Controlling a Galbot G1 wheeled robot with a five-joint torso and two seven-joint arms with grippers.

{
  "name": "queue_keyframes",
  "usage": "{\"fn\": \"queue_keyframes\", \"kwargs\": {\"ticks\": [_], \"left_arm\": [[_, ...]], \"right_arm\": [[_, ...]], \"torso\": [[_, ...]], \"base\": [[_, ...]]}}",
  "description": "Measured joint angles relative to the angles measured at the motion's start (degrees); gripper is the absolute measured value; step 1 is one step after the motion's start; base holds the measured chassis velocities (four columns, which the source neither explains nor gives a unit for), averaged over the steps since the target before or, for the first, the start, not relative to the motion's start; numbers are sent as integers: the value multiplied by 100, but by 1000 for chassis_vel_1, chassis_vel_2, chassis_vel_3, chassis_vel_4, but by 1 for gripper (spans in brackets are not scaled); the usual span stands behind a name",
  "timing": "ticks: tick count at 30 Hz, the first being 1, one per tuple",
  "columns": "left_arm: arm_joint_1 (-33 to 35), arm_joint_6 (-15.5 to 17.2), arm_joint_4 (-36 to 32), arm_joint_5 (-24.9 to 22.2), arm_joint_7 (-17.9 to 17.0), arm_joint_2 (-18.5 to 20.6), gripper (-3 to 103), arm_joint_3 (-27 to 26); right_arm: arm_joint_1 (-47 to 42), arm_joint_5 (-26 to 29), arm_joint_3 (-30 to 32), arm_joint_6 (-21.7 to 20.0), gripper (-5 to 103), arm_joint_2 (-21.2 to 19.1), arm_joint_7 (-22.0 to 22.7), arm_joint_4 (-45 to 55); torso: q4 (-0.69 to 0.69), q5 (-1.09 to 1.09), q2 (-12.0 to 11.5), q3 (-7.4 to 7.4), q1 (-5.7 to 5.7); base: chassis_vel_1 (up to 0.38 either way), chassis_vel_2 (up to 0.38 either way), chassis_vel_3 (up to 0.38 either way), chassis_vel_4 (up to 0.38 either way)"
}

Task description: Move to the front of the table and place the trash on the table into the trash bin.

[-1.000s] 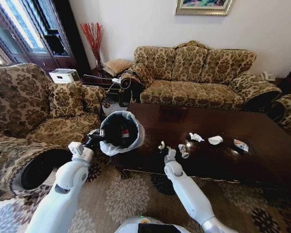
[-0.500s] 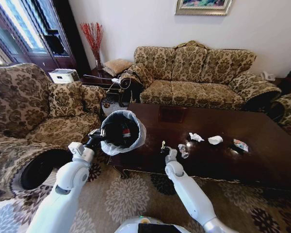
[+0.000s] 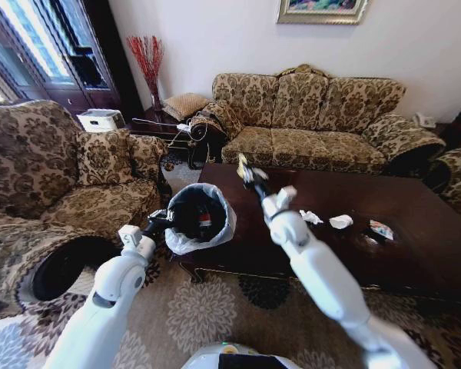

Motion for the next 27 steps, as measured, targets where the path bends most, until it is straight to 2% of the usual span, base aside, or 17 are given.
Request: {"fn": "queue_keyframes", "kwargs": {"ticks": [2,5,8,10,13,14,17,20,21,22,23,24,25,27], "left_arm": [[-10,17,45,-7,2,59,4,-3],[-37,18,74,-23,-1,90,4,-21],[-64,17,102,-59,-8,112,4,-40],[-99,15,161,-100,-26,135,4,-58],[-111,-3,170,-141,-30,139,4,-70],[-111,-3,170,-141,-30,139,4,-70],[-111,-8,141,-149,-30,126,4,-69],[-115,-9,125,-149,-29,120,4,-68],[-117,-12,114,-150,-28,118,4,-69],[-117,-12,114,-150,-28,118,4,-69],[-114,-13,110,-149,-28,118,4,-75],[-108,-23,109,-149,-28,118,4,-93],[-108,-23,109,-149,-28,118,4,-93],[-98,-46,115,-144,-28,95,4,-136]], "right_arm": [[142,452,-404,-276,0,-158,70,503],[38,587,-776,-489,0,-367,76,885],[-61,511,-1010,-553,0,-534,-31,965],[-194,104,-1273,-668,-3,-773,-336,916],[-221,-349,-1362,-662,8,-837,-614,707],[-221,-349,-1362,-662,8,-837,-614,707],[-144,-351,-1396,-647,24,-744,-537,664],[-133,-337,-1400,-650,29,-736,-518,667],[-132,-332,-1397,-627,40,-737,-502,655],[-132,-332,-1397,-627,40,-737,-502,655],[-137,-331,-1362,-587,45,-735,-493,638],[-139,-315,-1295,-551,50,-716,-446,628],[-139,-315,-1295,-551,50,-716,-446,628],[-140,-224,-1017,-493,61,-633,-18,602]], "torso": [[1,0,0,0,0],[1,1,0,-1,-1],[0,0,1,-1,-3],[-1,1,0,0,-3],[-1,2,0,0,-1],[-1,2,0,0,-1],[0,1,0,0,0],[0,0,0,0,-1],[0,0,0,0,-2],[0,0,0,0,-2],[0,0,0,0,-2],[-1,0,0,0,-1],[-1,0,0,0,-1],[0,2,0,0,-1]], "base": [[0,0,0,0],[0,0,0,0],[0,0,0,0],[0,0,0,0],[0,0,0,0],[0,0,0,0],[0,0,0,0],[0,0,0,0],[0,0,0,0],[0,0,0,0],[0,0,0,0],[0,0,0,0],[0,0,0,0],[0,0,0,0]]}}
